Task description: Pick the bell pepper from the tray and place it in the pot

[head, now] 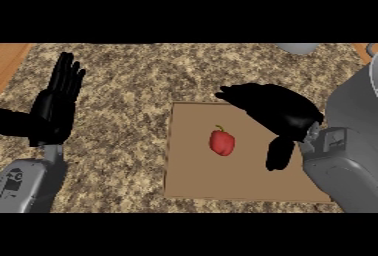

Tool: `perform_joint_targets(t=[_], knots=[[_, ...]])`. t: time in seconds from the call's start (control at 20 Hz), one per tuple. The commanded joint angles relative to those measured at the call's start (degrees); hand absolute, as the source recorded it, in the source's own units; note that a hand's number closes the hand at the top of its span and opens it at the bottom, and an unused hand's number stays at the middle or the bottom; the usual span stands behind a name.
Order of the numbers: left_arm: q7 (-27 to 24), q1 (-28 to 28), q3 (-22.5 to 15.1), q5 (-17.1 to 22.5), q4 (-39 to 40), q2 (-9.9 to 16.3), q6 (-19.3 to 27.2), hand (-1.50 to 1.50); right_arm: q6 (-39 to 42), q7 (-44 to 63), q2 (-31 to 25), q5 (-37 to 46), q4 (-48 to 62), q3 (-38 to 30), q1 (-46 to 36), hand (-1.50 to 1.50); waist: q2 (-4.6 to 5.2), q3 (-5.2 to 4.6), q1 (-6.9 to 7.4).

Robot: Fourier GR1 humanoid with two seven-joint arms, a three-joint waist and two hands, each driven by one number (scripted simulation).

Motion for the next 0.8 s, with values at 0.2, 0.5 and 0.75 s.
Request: perform_joint_targets(t=[0.2, 0.5, 0.75], knots=[[-1.2, 0.05, 0.92, -1.29, 1.37, -2.35, -1.71, 0.0, -0.84, -0.77, 7.47, 8.69, 5.04, 2.86, 4.0, -1.5, 0.06, 0.03, -0.14], [2.17, 2.34, 1.19, -3.25, -2.88, -3.06, -0.94, 0.0, -2.42, -8.38, 9.17, 13.79, 7.26, 1.32, 4.6, -1.5, 0.02, 0.05, 0.03], [-0.37, 4.67, 4.28, -2.08, -3.18, -1.67, -5.62, 0.0, 0.24, -7.55, 10.71, 16.38, 2.47, -0.1, 7.9, -1.5, -0.03, 0.03, -0.1]])
